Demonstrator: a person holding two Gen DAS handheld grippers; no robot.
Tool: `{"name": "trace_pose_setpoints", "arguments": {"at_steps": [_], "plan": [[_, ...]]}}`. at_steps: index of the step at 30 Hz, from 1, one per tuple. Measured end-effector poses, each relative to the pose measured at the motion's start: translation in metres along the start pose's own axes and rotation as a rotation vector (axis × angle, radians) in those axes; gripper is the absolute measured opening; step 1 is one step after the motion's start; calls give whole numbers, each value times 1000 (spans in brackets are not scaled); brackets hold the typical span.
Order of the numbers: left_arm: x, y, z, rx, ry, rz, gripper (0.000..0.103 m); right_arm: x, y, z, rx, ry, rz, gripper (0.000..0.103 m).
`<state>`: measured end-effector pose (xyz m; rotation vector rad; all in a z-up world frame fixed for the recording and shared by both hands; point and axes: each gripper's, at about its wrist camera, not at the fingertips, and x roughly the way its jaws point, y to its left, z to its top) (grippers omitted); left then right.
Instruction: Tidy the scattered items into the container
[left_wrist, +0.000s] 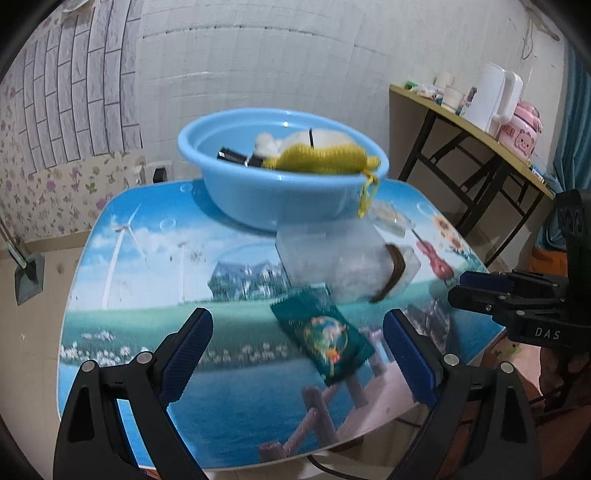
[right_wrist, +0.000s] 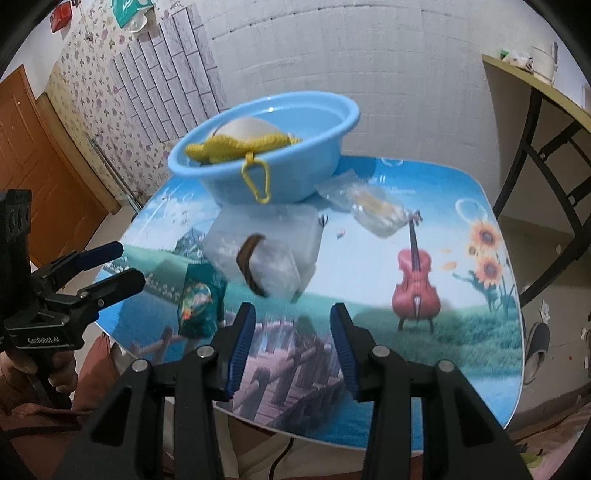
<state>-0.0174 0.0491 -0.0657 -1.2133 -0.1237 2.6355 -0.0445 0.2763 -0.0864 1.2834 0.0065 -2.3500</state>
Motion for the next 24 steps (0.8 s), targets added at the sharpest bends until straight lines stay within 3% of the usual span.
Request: {"name": "trace_pose_setpoints", "arguments": {"at_steps": [2,4,11,18,24], "plan": [[3,-2,-5,10,13,4,94,2,2,-3,1,9,1,43],[8,-6,-8,26,27,0,94,2,3,-4,2,7,7,53],[27,-18,-15,73,73,-10,94,5,7,-3,-13,10,6,54],[53,-15,-18,45,144,18,94,19,9,2,-11,40,-8,56],[61,-13,-15,61,130,56,96,25,21,13,-45,29,-11,66]]}}
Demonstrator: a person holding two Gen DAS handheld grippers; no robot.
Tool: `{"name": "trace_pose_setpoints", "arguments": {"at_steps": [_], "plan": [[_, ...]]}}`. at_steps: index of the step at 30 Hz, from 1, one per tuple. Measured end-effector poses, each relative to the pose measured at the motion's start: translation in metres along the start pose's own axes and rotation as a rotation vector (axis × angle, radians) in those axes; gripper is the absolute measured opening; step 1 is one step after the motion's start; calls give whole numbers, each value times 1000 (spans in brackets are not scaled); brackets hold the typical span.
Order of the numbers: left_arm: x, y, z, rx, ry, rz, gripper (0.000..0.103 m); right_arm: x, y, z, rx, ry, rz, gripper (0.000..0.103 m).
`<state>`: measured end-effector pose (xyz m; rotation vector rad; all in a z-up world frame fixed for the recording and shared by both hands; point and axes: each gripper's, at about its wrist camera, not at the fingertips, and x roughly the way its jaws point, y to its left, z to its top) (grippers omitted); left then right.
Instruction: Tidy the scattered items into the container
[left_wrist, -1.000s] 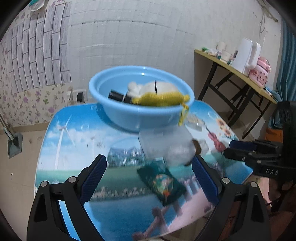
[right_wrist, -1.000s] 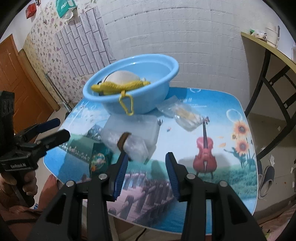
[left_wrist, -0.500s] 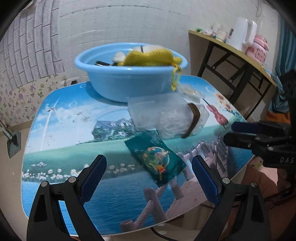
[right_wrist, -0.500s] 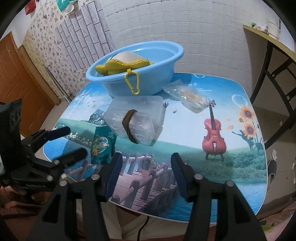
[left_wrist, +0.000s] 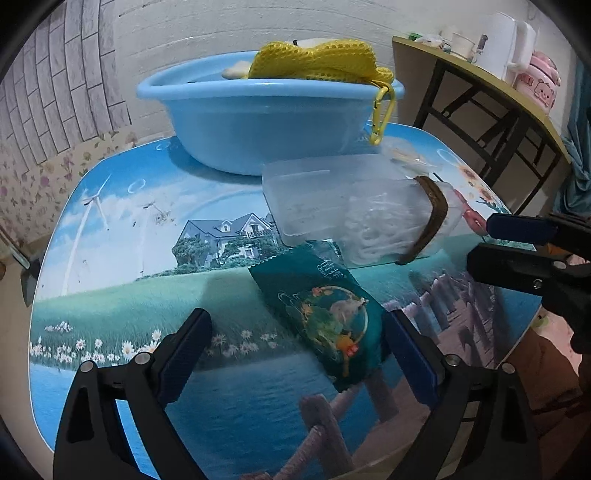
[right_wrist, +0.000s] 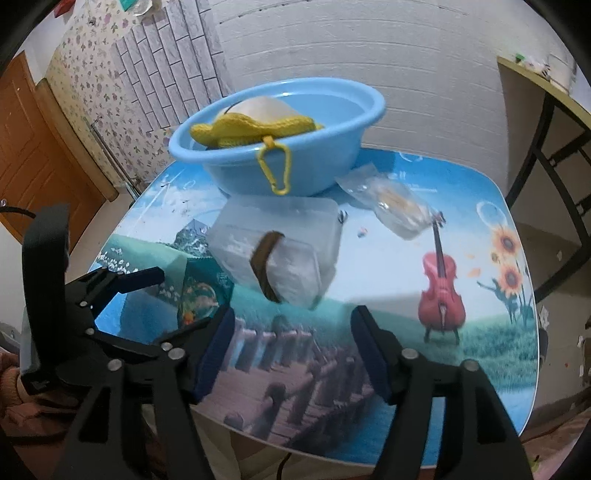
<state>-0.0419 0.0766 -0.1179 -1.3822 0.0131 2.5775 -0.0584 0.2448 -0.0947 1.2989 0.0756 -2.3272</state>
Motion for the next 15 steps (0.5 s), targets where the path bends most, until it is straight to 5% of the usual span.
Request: {"name": "trace_pose_setpoints", "arguments": {"at_steps": [15], "plan": [[-8,49,-9,-93,-39,45,98,23,22,19,40,30,-15,85]]}}
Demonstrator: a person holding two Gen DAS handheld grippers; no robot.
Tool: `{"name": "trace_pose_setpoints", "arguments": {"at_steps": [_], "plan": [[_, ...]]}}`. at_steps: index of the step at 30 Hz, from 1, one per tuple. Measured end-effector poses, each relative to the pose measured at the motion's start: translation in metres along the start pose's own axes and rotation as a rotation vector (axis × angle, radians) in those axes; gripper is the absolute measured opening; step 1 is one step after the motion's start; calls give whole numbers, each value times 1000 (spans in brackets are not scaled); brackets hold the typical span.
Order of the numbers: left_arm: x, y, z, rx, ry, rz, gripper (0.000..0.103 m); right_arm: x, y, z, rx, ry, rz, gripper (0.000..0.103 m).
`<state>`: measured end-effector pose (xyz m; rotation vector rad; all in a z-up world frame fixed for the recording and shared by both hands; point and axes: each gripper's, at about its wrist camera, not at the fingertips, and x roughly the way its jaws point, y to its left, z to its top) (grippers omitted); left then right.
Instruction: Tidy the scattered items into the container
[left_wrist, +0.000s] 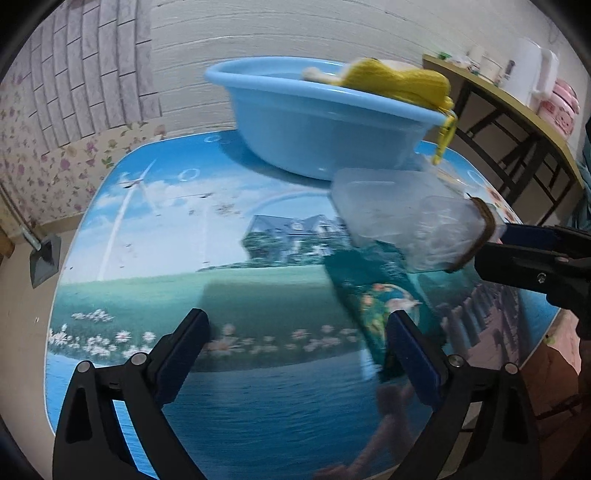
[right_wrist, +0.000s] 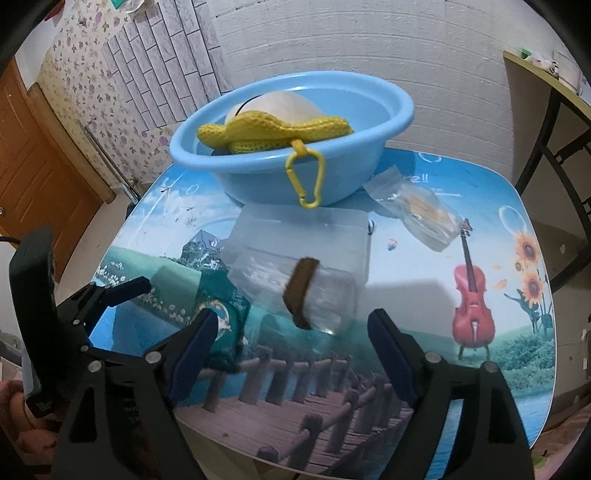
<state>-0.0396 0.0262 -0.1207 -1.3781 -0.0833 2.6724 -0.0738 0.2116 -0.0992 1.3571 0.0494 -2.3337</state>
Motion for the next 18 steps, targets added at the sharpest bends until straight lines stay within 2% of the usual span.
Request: {"name": "trace_pose_setpoints", "arguments": {"at_steps": [6,10,18], "plan": [[-3,14,-1,-35,-6,4,99,12,1,5,42,27,-40,86],[-4,16,1,-58,-5,-42,99,18,5,11,61,25,-55,86],[-3,1,2,-17,5,-71,99,32,6,16,82,39,-119,88]]}}
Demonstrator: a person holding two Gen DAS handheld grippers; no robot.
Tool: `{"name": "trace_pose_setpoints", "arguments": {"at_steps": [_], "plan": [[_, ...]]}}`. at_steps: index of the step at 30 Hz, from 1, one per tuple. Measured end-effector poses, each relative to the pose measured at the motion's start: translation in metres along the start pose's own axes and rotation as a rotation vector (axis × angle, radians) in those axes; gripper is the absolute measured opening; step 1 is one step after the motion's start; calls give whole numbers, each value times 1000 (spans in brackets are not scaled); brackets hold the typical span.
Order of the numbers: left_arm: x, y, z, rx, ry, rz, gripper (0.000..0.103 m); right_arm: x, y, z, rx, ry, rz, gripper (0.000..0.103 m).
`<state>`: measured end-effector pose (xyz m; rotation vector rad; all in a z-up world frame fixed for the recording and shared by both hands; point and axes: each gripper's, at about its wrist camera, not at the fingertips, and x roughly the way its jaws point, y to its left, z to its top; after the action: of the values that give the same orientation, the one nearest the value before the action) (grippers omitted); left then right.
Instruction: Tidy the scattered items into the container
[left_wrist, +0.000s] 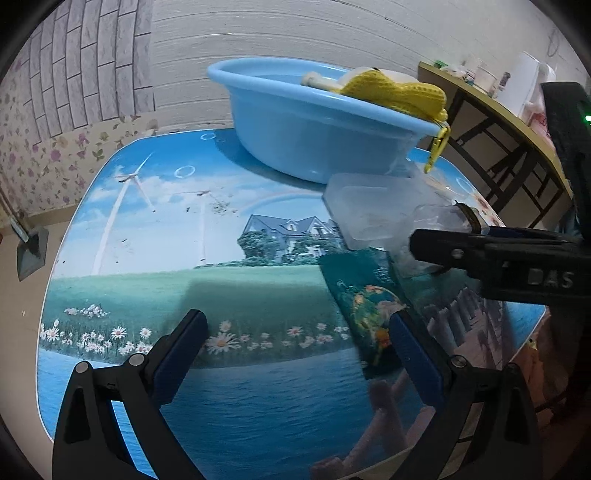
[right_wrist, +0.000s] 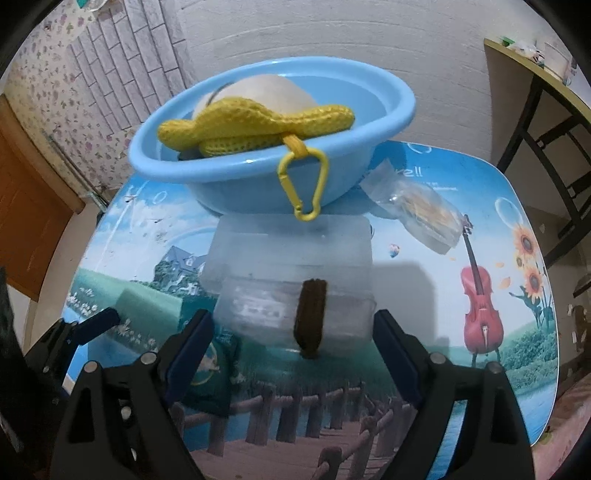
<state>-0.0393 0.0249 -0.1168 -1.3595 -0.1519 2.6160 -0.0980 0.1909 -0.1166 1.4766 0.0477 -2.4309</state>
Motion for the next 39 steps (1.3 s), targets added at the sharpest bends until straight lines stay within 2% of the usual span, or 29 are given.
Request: {"name": "trace_pose_setpoints", "arguments": {"at_steps": [14,25,31,35,37,39], "plan": [[6,-38,3,76,28,7,99,-12,-29,-12,-5,-39,51,86],[21,-62,4,130,58,85,99,-23,-53,-19,-14,-81,70,86],[25,-65,6,122,63,112,98,-26,-66,-21,6,-93,81,86],[24,-69,5,136,62,108,90,-25,-70,-23,18,-92,96,86],[22,-71,5,140,59,106,82,-25,-70,-24,17,-93,101,85],[20,-70,5,141,53,105,69,-26,-70,-24,14,-97,105,86]]}}
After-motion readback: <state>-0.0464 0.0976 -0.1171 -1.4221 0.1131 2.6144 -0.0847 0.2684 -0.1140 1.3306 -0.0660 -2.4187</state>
